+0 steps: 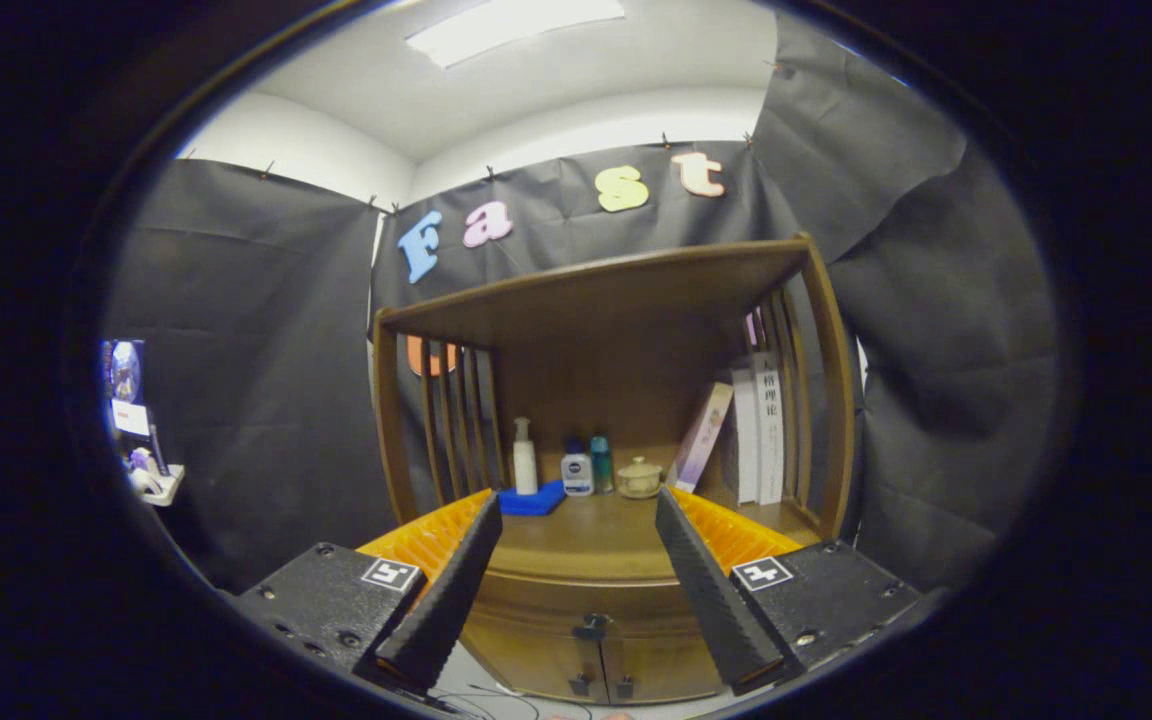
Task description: Pull open the drawer, take out the items inside it, and place them on the countertop above the cabinet.
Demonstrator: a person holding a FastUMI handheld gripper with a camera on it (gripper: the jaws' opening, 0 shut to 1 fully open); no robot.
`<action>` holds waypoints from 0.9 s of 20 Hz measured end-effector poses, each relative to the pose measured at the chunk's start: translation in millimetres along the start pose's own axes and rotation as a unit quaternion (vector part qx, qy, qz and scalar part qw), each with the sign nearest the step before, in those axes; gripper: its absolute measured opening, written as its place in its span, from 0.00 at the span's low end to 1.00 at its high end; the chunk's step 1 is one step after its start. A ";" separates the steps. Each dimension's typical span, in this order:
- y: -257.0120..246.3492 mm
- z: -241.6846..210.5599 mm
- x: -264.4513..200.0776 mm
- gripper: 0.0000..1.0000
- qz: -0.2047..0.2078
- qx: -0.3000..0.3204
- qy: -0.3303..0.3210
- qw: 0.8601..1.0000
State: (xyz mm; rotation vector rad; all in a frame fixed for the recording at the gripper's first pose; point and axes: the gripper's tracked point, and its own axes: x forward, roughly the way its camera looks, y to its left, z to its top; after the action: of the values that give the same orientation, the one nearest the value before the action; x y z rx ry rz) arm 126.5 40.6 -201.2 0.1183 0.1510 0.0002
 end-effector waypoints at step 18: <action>-22.0 -232.2 118.7 0.94 -0.058 -0.009 0.183 0.981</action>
State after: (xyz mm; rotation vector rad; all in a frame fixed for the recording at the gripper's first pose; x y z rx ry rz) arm 208.7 47.2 -449.5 0.0896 0.5257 -0.0942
